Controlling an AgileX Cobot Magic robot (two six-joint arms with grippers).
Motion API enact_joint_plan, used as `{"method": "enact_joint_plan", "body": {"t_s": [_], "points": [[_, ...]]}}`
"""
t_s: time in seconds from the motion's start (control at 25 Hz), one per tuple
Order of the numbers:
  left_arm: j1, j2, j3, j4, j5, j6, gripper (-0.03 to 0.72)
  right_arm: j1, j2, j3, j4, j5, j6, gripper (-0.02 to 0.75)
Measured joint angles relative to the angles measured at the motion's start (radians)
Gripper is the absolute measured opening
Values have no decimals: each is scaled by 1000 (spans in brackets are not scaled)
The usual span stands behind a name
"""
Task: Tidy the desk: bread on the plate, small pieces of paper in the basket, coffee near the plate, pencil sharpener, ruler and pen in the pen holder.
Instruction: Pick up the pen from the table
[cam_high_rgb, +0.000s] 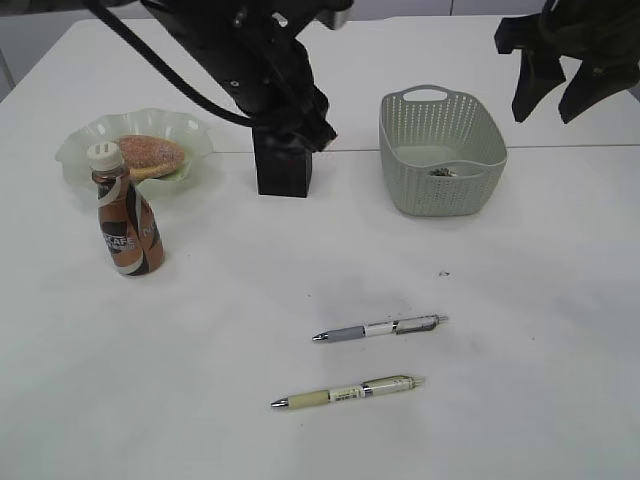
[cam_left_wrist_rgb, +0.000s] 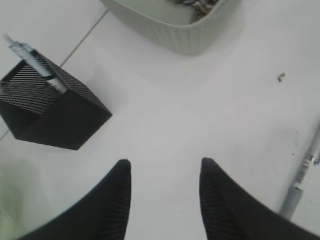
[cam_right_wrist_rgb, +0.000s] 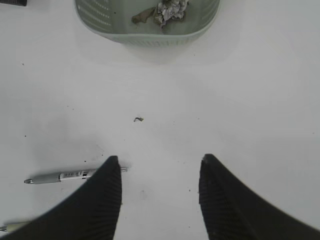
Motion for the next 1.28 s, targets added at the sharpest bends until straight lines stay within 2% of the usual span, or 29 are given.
{"method": "enact_joint_plan", "body": {"t_s": [0.36, 0.56, 1.04, 1.28], "points": [[-70, 108, 0, -135, 211, 151, 333, 0, 24, 0, 0, 0, 19, 372], [-106, 164, -7, -149, 269, 193, 333, 0, 26, 0, 0, 0, 19, 372], [-126, 363, -347, -248, 439, 250, 333, 0, 26, 0, 0, 0, 19, 372], [-126, 429, -377, -262, 502, 282, 330, 0, 28, 0, -18, 0, 35, 372]]}}
